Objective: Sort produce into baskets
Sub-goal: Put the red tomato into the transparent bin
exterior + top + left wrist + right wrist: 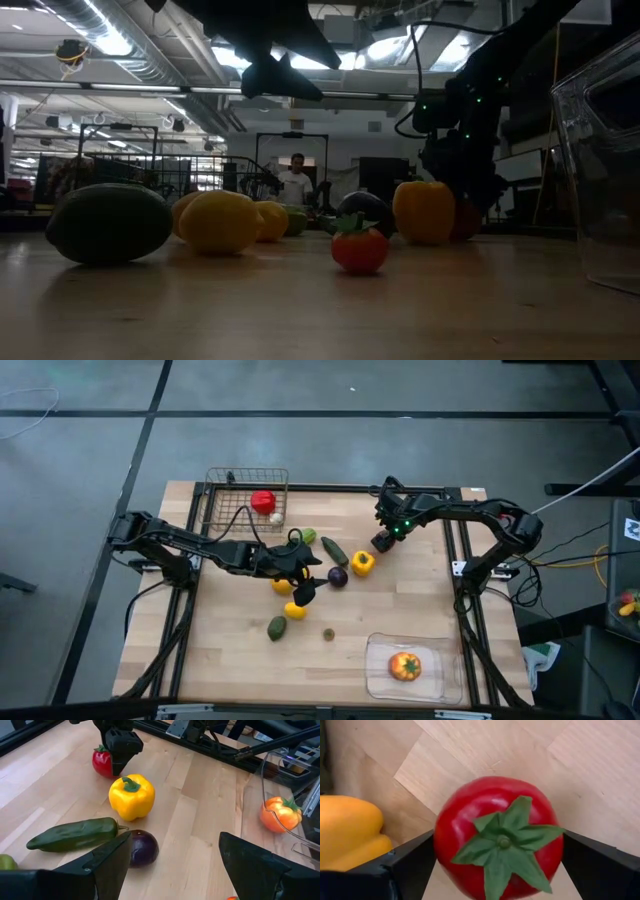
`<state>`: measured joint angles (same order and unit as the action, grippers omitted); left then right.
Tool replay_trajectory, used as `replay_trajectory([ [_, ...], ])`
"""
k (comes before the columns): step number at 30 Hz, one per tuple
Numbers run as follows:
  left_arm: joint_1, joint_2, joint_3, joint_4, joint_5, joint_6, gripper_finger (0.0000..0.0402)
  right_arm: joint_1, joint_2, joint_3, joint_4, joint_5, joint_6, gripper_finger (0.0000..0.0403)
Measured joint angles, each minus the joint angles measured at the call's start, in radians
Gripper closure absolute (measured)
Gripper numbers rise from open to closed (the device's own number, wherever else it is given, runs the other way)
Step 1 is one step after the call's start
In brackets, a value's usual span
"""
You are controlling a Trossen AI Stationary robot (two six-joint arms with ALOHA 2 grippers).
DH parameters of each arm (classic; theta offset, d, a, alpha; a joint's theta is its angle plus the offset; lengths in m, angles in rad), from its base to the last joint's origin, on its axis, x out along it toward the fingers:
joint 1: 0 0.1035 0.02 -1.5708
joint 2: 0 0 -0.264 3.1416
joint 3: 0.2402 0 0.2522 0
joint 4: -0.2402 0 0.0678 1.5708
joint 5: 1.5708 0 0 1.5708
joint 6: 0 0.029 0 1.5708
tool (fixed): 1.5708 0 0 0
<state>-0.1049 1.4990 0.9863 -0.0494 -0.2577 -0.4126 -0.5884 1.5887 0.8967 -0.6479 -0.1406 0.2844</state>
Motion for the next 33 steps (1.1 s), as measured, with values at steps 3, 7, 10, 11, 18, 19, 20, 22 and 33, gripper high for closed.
replay_trajectory([
  [3, 0.000, 0.000, 0.000, 0.000, 0.000, 0.000, 0.0107, 0.000, 0.000, 0.000, 0.000, 0.000, 0.000, 0.0013],
  [7, 0.000, 0.000, 0.000, 0.000, 0.000, 0.000, 0.0107, 0.000, 0.000, 0.000, 0.001, 0.000, 0.000, 0.0035],
  [10, 0.000, 0.000, 0.000, 0.000, 0.000, 0.000, 0.0107, 0.000, 0.000, 0.000, 0.003, 0.000, 0.001, 0.0058],
  [11, 0.000, 0.000, 0.000, 0.000, 0.000, 0.000, 0.0107, 0.000, 0.000, 0.000, 0.003, 0.000, 0.000, 0.0064],
  [18, 0.000, 0.000, 0.000, 0.000, 0.000, 0.000, 0.0107, 0.000, -0.001, 0.000, 0.000, -0.007, -0.001, 0.0075],
  [19, 0.000, 0.000, 0.000, 0.000, 0.000, 0.000, 0.0107, 0.000, -0.002, 0.000, -0.006, -0.009, -0.003, 0.0075],
  [20, 0.000, 0.000, 0.000, 0.000, 0.000, 0.000, 0.0107, 0.000, -0.003, 0.000, -0.013, -0.009, -0.005, 0.0074],
  [22, 0.000, 0.000, 0.000, 0.000, 0.000, 0.000, 0.0107, 0.000, -0.004, 0.000, -0.018, -0.011, -0.013, 0.0075],
  [33, 0.000, 0.000, 0.000, 0.000, 0.000, -0.008, 0.0107, 0.088, -0.146, 0.011, -0.168, -0.062, -0.054, 0.0078],
])
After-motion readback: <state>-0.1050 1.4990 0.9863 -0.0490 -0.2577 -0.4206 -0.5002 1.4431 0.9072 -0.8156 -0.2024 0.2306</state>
